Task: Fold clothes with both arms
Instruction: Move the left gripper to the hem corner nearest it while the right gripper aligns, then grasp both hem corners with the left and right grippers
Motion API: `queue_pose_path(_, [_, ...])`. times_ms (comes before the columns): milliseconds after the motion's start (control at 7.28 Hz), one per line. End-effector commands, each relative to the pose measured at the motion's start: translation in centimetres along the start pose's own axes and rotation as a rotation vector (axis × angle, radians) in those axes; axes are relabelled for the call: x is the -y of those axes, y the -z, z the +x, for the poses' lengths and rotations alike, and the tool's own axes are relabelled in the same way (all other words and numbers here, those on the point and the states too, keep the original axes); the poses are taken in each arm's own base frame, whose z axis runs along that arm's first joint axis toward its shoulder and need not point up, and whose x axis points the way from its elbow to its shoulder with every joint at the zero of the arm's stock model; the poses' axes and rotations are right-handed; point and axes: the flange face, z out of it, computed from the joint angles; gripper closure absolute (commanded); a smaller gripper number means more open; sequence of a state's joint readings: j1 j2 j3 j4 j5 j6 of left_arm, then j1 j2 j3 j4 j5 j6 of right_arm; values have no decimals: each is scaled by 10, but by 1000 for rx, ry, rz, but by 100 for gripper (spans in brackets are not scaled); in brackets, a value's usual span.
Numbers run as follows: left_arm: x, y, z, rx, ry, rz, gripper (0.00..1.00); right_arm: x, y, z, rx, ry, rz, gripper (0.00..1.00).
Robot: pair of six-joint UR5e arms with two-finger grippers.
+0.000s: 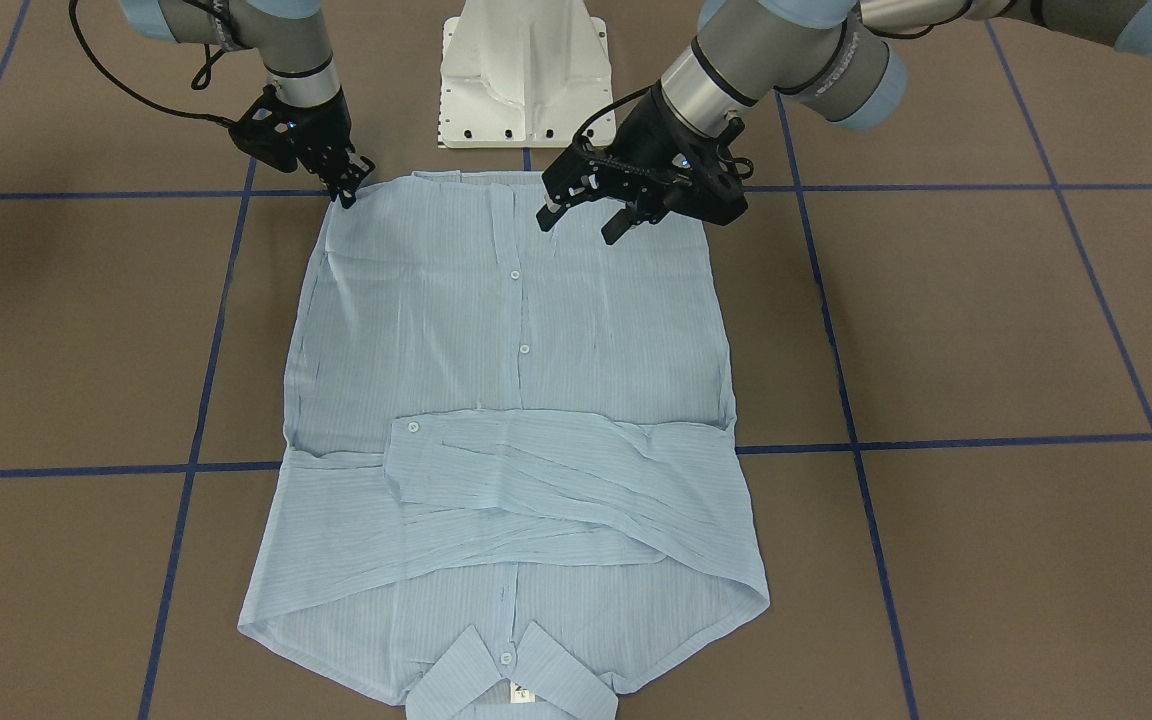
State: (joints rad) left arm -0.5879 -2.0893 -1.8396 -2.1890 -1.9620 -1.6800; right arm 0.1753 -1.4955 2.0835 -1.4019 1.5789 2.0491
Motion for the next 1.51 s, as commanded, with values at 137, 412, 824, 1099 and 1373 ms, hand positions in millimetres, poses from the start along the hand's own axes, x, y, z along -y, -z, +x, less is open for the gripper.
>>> queue_pose_path(137, [-15, -5, -17, 62, 67, 6, 5, 10, 14, -5, 24, -16, 2, 100])
queue_pose_path(412, [-103, -40, -31, 218, 93, 84, 6, 10, 19, -5, 32, -17, -1, 100])
queue_pose_path(824, [-157, -38, -98, 522, 42, 132, 12, 9, 18, -6, 33, -16, -2, 100])
queue_pose_path(1099, [-157, -40, -137, 610, 27, 145, 14, 8, 17, -6, 30, -14, 0, 100])
queue_pose_path(1373, [-156, -41, -152, 650, 24, 147, 21, 8, 17, -6, 32, -16, -1, 100])
